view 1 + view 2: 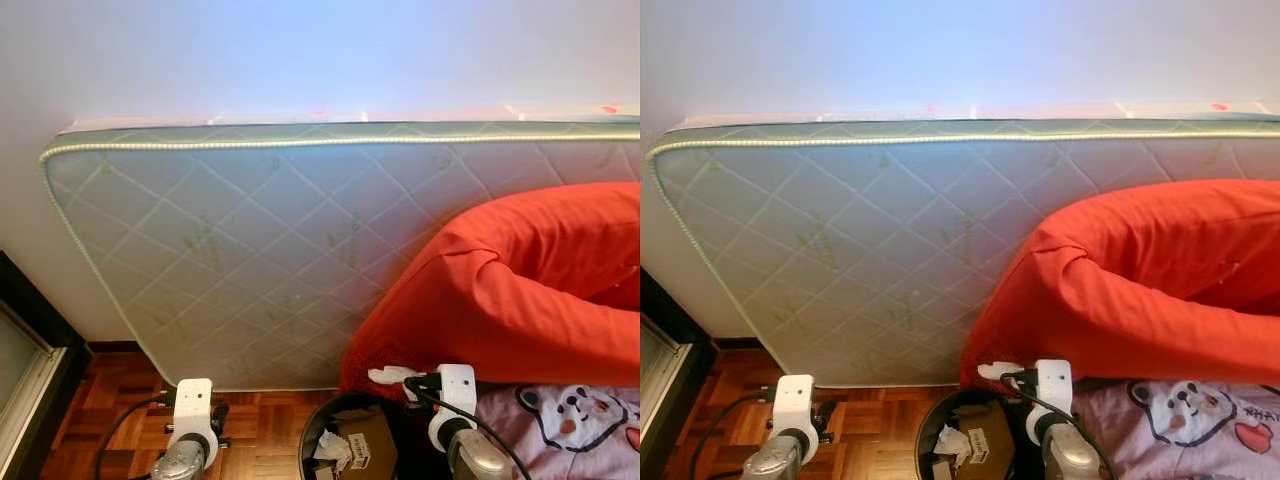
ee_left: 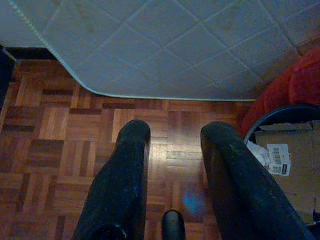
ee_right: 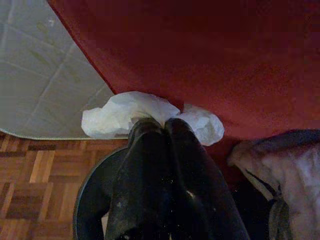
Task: Clean up the room
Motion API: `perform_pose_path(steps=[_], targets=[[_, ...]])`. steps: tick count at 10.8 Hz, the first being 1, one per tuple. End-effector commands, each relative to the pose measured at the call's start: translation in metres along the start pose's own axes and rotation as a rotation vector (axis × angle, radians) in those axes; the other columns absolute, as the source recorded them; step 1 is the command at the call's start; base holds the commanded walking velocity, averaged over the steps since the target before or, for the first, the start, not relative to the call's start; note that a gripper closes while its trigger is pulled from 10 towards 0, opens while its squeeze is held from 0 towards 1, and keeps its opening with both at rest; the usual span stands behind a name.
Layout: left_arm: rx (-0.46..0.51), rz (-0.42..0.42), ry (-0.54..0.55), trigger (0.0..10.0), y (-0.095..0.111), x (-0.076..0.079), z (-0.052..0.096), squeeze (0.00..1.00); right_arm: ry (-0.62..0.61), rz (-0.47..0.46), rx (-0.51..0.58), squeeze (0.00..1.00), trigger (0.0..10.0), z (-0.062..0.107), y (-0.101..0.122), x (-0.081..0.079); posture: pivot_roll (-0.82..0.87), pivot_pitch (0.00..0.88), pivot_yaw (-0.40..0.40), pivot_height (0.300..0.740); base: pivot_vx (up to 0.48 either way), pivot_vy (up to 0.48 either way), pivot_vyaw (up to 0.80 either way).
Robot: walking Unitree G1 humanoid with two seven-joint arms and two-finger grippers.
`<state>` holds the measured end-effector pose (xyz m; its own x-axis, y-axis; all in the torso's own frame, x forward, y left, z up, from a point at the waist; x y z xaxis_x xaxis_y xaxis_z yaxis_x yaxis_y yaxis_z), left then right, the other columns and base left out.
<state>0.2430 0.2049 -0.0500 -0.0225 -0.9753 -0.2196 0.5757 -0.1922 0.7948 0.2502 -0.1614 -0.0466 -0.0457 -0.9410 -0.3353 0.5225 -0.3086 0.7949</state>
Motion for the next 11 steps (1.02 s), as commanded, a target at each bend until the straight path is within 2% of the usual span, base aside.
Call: perform_pose_path(steps=[1,6,9,11], targets=[[0.006,0.004,-0.001,10.0,0.000,0.000,0.000,0.00,0.004,-0.002,0.020,0.00,10.0,-0.001,0.004,-0.001,0.11,0.010,-0.020,0.740,0.000,0.000,0.00],[-0.013,-0.003,0.002,10.0,-0.004,0.000,0.001,0.00,0.014,0.026,-0.044,0.00,10.0,-0.004,-0.001,-0.007,0.11,0.014,-0.021,0.735,0.000,0.000,0.00],[-0.018,-0.003,0.002,10.0,-0.005,0.001,0.001,0.00,0.025,0.032,-0.063,0.00,10.0,-0.004,-0.006,-0.011,0.11,0.021,-0.019,0.675,0.000,0.000,0.00],[-0.023,-0.005,0.002,10.0,-0.006,0.001,0.002,0.00,0.039,0.047,-0.083,0.00,10.0,-0.002,-0.010,-0.012,0.11,0.025,-0.022,0.652,0.000,0.000,0.00]])
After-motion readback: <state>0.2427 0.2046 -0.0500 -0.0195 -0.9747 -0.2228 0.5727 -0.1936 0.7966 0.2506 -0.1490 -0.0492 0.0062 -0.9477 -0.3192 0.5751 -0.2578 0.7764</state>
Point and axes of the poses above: a point about 5 cm out from each wrist's last joint towards the gripper, its own z axis pointing back from the gripper into the wrist, its own y axis along the axis of the wrist's last joint, x = y × z, the point moved 1 cm from there along -z, pointing out of the wrist towards the gripper, and after that the axes turned 12 degrees about -z, right-handed, at the moved point
